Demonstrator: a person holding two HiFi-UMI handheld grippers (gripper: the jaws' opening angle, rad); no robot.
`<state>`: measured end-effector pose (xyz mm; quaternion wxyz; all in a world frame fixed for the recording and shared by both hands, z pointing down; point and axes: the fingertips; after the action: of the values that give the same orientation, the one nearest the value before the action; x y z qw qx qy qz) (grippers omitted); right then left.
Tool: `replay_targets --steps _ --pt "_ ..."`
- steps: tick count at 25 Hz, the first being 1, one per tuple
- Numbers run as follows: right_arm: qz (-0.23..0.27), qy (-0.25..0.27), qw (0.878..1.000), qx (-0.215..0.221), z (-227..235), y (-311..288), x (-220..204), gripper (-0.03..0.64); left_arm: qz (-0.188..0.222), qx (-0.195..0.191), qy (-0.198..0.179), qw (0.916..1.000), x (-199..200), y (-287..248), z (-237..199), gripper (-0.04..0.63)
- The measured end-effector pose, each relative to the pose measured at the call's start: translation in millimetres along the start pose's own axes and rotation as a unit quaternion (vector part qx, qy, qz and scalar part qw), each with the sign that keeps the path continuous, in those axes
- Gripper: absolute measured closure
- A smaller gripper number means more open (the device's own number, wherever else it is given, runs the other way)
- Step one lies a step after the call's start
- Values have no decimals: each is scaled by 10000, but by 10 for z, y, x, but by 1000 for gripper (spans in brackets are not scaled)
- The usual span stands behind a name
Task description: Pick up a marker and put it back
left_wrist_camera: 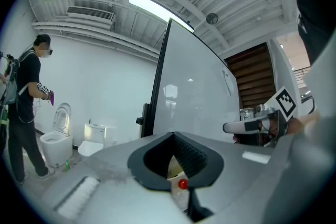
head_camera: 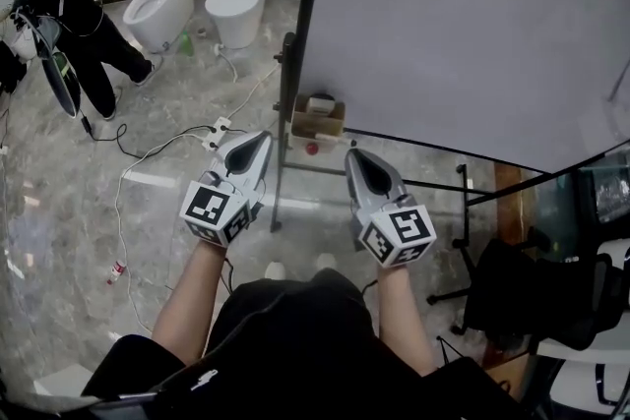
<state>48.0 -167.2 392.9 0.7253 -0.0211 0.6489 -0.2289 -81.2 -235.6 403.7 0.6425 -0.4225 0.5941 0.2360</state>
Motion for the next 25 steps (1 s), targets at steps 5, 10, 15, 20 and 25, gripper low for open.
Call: replay_targets --steps 5,10,15,20,25 --pt "-96 -8 9999 72 295 68 -67 607 51 240 199 9995 45 -72 115 589" --pt "-189 107 9995 211 561 39 -200 607 24 346 270 9990 42 -242 307 589" --pt "-269 198 9981 527 686 -54 -330 587 40 465 312 9984 36 -363 480 589" --pt "-450 300 9954 794 736 -188 -426 541 -31 653 360 9972 -19 -419 562 589" --pt "-703 408 9914 1022 735 -382 -529 475 -95 818 416 9957 -70 -429 557 589"
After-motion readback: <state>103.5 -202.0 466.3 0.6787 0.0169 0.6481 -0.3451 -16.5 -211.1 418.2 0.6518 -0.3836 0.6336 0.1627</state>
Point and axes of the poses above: the fingertips, and each gripper's own axes: y backward along the fingers, z to its right, x out of its top, and after that the axes turned 15 degrees about -z, right-handed
